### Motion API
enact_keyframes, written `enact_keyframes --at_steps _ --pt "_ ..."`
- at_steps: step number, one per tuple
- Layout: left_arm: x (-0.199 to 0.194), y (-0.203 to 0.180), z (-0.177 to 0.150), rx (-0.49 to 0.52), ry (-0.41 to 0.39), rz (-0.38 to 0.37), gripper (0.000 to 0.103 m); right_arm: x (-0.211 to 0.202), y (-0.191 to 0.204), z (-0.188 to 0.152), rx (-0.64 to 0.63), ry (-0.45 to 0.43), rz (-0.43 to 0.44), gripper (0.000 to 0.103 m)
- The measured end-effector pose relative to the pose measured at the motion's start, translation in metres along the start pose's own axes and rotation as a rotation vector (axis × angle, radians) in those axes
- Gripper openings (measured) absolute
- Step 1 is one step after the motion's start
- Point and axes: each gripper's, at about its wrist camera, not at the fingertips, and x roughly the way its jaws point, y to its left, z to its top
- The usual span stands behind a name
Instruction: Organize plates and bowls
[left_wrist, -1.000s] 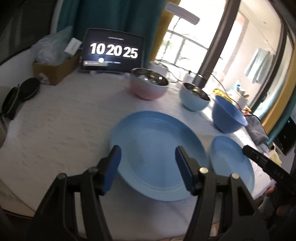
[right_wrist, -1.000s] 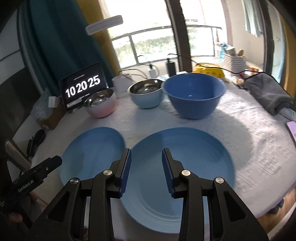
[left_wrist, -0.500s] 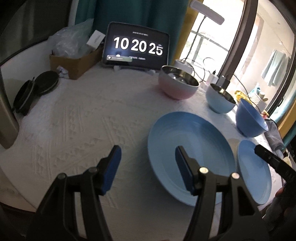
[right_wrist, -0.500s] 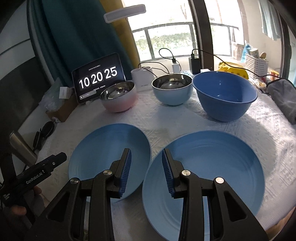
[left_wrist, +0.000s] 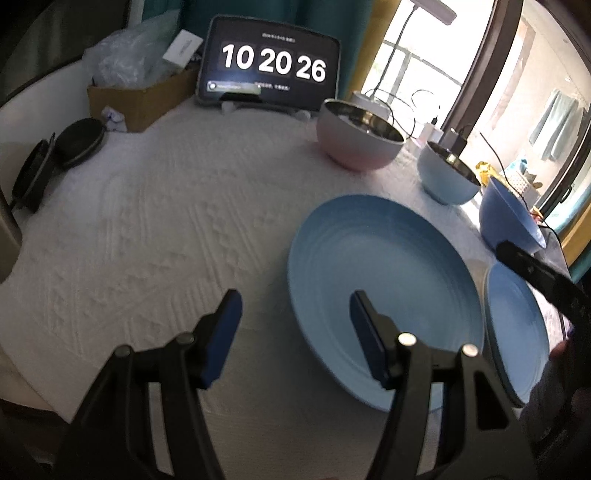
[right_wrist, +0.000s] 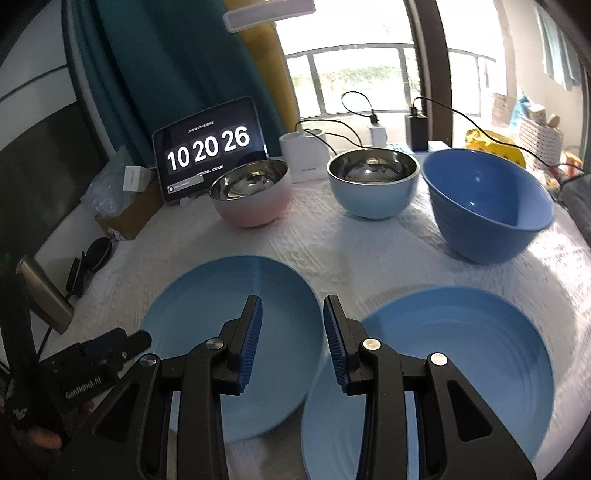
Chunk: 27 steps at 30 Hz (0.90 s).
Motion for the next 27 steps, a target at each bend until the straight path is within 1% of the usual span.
enact_keyframes --at_steps 7,10,13,16,20,27 --pt "0.011 -0.004 -0.005 0.008 0.048 0.014 0.062 0.023 0.01 0.004 -0.035 0.043 0.003 0.038" --pt "0.013 -0.008 -0.005 0.023 0.047 0.027 0.062 0.034 0.015 0.002 -0.044 0.081 0.001 0.05" --pt "0.014 -0.009 -0.004 0.034 0.053 0.032 0.062 0.04 0.02 -0.001 -0.058 0.107 0.001 0.051" --pt "0.014 -0.014 -0.005 0.064 0.056 0.015 0.062 0.049 0.023 -0.003 -0.072 0.147 -0.006 0.051" --pt "0.016 -0.021 -0.008 0.104 0.056 0.028 0.062 0.062 0.026 -0.011 -0.07 0.208 -0.001 0.051" --pt "0.017 -0.021 -0.007 0.108 0.057 0.006 0.061 0.067 0.036 -0.02 -0.085 0.237 0.038 0.05"
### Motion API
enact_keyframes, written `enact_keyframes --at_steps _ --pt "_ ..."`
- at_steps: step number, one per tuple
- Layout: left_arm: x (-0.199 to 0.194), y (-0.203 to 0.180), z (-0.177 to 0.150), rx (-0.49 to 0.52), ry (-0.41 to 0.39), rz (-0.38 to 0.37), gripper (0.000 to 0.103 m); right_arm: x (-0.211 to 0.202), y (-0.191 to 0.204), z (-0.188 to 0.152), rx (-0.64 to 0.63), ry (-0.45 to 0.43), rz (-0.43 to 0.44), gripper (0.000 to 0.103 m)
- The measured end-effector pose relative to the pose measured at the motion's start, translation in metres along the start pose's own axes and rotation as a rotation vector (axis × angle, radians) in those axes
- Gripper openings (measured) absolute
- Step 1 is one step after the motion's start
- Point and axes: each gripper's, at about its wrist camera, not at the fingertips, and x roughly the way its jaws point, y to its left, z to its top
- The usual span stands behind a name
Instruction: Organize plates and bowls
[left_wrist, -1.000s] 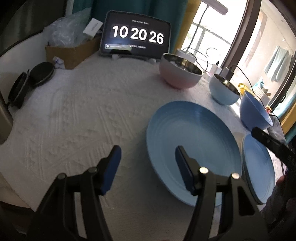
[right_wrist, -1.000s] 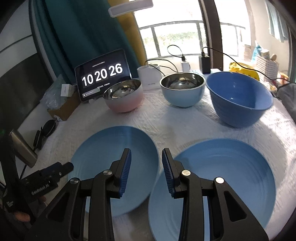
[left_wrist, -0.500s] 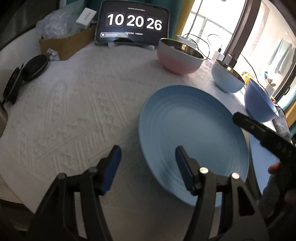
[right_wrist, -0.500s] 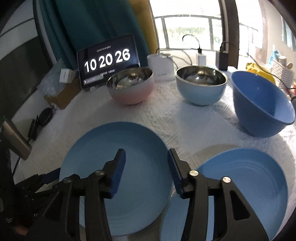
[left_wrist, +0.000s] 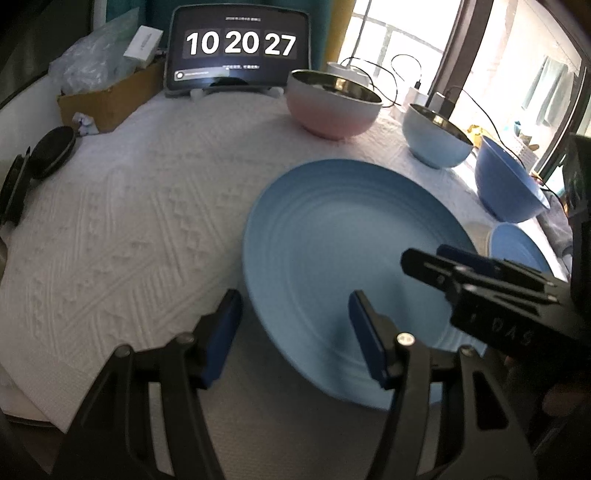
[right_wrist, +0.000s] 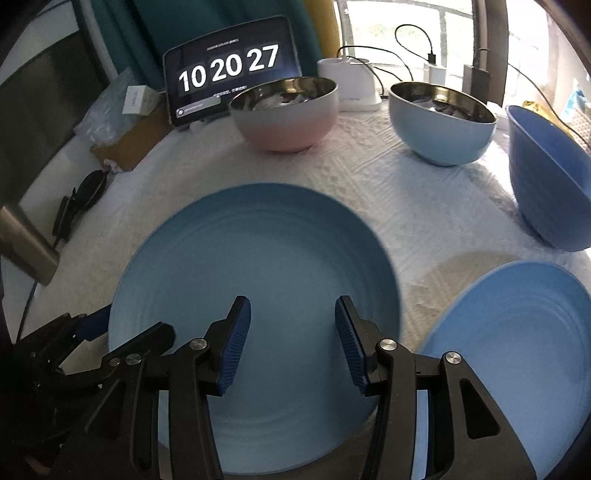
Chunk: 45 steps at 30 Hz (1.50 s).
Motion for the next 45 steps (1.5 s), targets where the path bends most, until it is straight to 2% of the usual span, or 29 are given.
enact_keyframes --at_steps 3,8,12,14,19,23,28,30,32,34,37,40,44,45 --pt "-0.001 0.001 -0.001 0.0 -0.003 -0.004 0.06 0.001 0.002 0.0 -0.006 -0.002 -0.003 0.049" --pt "-0.002 0.003 -0.001 0.001 -0.008 0.002 0.049 0.0 0.003 -0.002 -0.014 -0.011 -0.003 0.033" --pt "-0.001 0.002 -0.001 0.007 -0.012 0.011 0.043 -0.001 0.002 -0.002 -0.009 -0.014 -0.001 0.028" --pt "-0.001 0.002 -0.001 0.003 -0.01 0.003 0.039 -0.002 0.0 -0.002 0.002 -0.017 0.002 0.021" --pt "-0.002 0.003 -0.001 -0.003 -0.01 -0.004 0.035 -0.007 -0.007 -0.001 0.04 -0.028 0.045 0.018" --pt "-0.001 0.007 0.0 -0.013 -0.015 0.008 0.023 -0.017 -0.013 -0.001 0.076 -0.064 0.038 0.018" --pt "-0.002 0.01 0.0 -0.016 -0.019 -0.007 0.021 -0.033 -0.027 0.008 0.133 -0.127 -0.024 0.018" --pt "-0.002 0.011 0.0 -0.017 -0.019 -0.01 0.021 -0.03 -0.034 0.011 0.155 -0.124 -0.048 0.023" --pt "-0.002 0.012 0.0 -0.013 -0.024 0.004 0.019 -0.026 -0.039 0.012 0.179 -0.118 -0.064 0.036" --pt "-0.003 0.015 0.001 -0.015 -0.026 0.015 0.017 -0.018 -0.04 0.013 0.186 -0.081 -0.075 0.041" --pt "-0.003 0.019 0.004 -0.016 -0.031 0.028 0.016 -0.01 -0.031 0.012 0.139 -0.044 -0.072 0.042" --pt "-0.003 0.021 0.004 -0.012 -0.032 0.034 0.016 -0.009 -0.026 0.01 0.109 -0.048 -0.073 0.041" --pt "-0.005 0.022 0.004 -0.013 -0.032 0.044 0.016 -0.012 -0.029 0.008 0.114 -0.058 -0.089 0.023" --pt "-0.007 0.022 0.004 -0.012 -0.034 0.049 0.016 -0.014 -0.029 0.007 0.112 -0.06 -0.084 0.022"
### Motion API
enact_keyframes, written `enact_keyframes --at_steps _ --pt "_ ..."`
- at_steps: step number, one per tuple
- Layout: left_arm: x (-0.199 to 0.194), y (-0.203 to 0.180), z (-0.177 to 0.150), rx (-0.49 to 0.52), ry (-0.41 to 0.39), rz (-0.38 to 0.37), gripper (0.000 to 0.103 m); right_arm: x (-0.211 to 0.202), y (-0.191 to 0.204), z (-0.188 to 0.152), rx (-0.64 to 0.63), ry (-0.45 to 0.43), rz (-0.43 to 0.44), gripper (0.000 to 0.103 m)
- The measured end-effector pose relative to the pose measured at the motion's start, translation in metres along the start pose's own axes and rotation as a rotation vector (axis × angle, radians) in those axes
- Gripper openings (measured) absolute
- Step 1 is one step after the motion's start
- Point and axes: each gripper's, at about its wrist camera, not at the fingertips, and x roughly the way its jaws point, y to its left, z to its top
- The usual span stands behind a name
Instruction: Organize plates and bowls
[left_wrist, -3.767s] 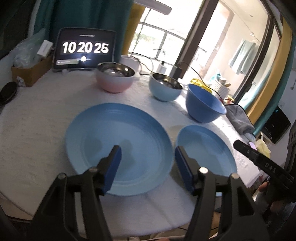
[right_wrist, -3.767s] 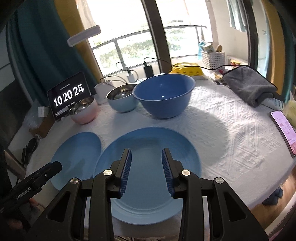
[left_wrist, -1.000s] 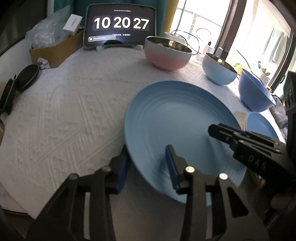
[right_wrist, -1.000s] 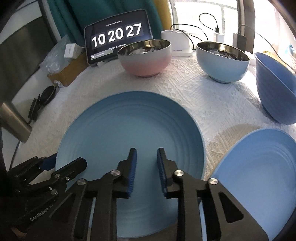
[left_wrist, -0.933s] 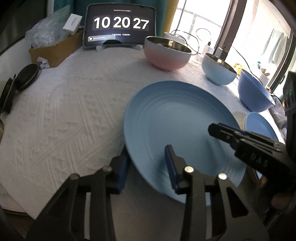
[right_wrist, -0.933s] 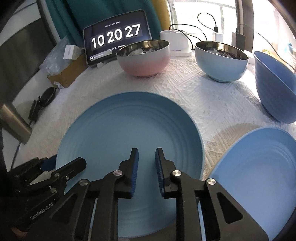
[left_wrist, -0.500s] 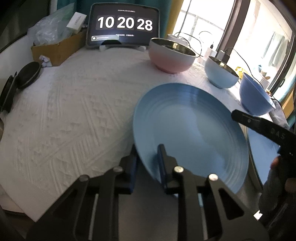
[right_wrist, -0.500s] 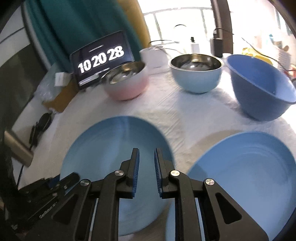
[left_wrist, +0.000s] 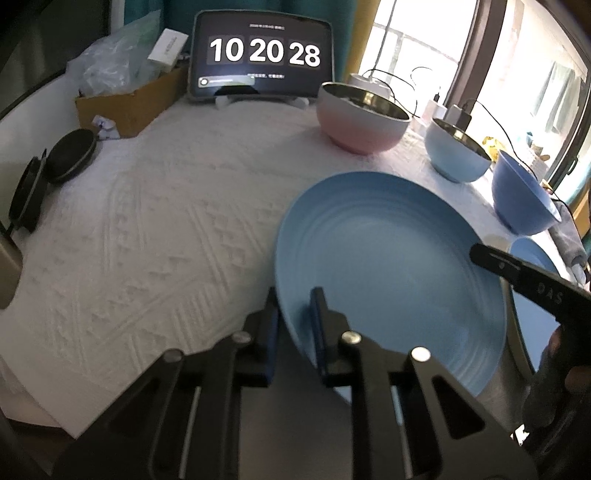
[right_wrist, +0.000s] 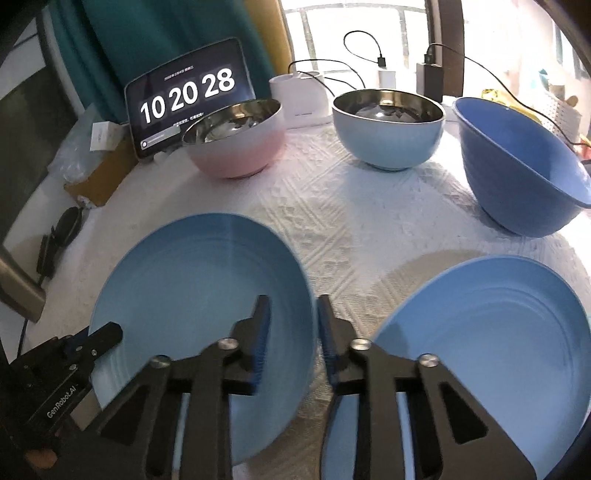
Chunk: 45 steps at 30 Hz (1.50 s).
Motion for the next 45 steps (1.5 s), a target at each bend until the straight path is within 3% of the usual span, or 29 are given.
enact_keyframes --at_steps 9,19,45 --pt "-0.024 -0.012 0.009 0.01 -0.046 0.02 0.017 -0.035 0.001 0.001 -0.013 -0.069 0.043 0.022" --pt "-0.039 -0.059 0.01 0.072 -0.063 -0.017 0.018 -0.08 -0.033 -0.001 0.021 -0.132 0.034 0.022" --pt "-0.024 -0.169 -0.006 0.22 0.005 -0.076 0.018 -0.116 -0.137 -0.035 0.15 -0.156 -0.037 0.022"
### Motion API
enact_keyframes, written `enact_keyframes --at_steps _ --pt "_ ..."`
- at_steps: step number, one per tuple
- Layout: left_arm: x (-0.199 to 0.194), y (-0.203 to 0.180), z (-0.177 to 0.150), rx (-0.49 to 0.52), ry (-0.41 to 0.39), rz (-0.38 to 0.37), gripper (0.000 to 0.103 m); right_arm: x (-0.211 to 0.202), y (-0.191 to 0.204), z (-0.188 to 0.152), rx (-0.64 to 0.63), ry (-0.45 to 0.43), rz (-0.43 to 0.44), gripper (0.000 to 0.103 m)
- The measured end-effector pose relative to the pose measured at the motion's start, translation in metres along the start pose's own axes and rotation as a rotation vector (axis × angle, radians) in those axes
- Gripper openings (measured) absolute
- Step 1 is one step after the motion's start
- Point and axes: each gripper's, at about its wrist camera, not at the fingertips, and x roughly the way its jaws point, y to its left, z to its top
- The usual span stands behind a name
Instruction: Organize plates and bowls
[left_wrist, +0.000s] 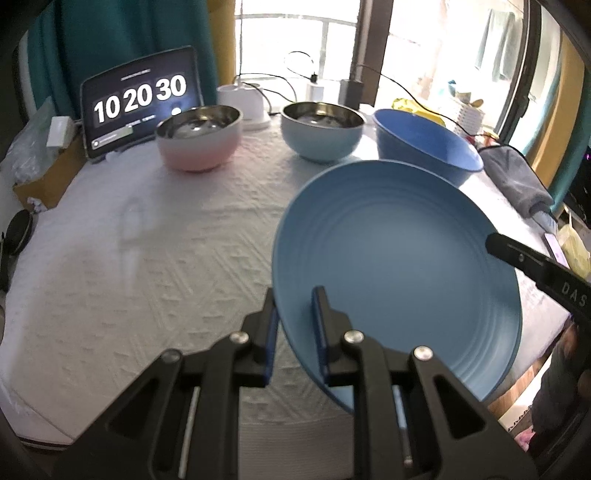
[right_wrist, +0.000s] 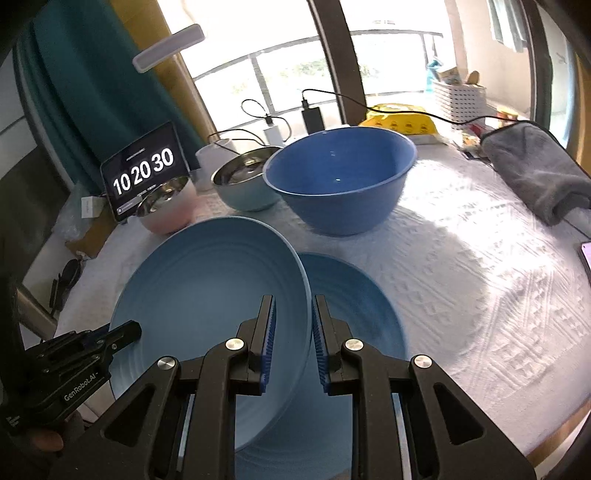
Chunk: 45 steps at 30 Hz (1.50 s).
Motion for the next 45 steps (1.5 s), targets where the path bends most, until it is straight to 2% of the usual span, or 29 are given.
enact_keyframes --at_steps 17,34,39,42,45 --pt "0.017 -0.033 -0.006 0.048 0.049 -0.005 0.019 -0.003 -0.037 -0.009 0.052 0.012 -0.014 0.022" --pt "0.022 -0.043 -0.008 0.085 0.051 0.049 0.023 0.002 -0.044 -0.015 0.067 0.023 -0.004 0.022" --pt "0.021 -0.044 -0.008 0.085 0.048 0.068 0.024 0.001 -0.043 -0.015 0.035 0.022 0.013 0.023" --pt "0.021 -0.043 -0.006 0.068 0.047 0.072 0.027 0.001 -0.044 -0.014 0.007 0.021 0.059 0.029" --pt "0.022 -0.044 -0.006 0.057 0.051 0.07 0.032 0.001 -0.046 -0.013 0.002 0.022 0.122 0.04"
